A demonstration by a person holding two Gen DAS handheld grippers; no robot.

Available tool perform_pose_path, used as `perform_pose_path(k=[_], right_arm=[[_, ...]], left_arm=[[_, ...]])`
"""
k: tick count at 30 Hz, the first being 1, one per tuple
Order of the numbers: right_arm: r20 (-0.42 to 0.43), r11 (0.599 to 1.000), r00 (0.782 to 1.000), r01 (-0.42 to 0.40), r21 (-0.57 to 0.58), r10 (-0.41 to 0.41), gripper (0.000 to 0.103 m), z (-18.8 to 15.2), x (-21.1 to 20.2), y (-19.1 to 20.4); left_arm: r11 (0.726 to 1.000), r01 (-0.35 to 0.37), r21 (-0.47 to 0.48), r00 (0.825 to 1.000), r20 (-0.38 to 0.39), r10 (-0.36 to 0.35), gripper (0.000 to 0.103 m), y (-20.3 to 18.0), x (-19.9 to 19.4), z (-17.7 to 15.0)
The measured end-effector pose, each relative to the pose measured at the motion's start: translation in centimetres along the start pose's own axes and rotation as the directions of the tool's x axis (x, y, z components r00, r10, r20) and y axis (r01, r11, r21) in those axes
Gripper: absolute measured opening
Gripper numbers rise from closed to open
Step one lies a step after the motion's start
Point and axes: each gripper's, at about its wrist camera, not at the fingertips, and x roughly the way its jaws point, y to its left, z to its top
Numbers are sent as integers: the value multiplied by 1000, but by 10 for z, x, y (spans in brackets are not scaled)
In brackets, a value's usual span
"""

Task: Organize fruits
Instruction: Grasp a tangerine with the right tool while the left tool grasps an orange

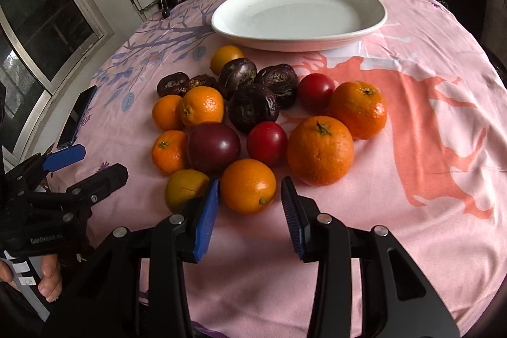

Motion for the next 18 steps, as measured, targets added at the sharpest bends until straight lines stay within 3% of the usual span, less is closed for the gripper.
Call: perform_pose_path(k=[9,11,14,18], right_arm=[[61,993,991,120,4,-120,35,-11,-37,-12],[63,993,991,115,23,-116,35,-13,-41,-19],[66,994,992,108,26,-109,35,-13,-44,-22],[60,995,994,96,13,-97,35,-13,-42,-18]], left_arm=[[999,-12,-40,1000,3,12,101,11,17,21],[999,16,-39,1000,-27,-17,101,9,25,24],[1000,-14,-25,1000,-20,14,101,7,31,27],[996,60,-62,998,-10,-61,101,7,40,40]])
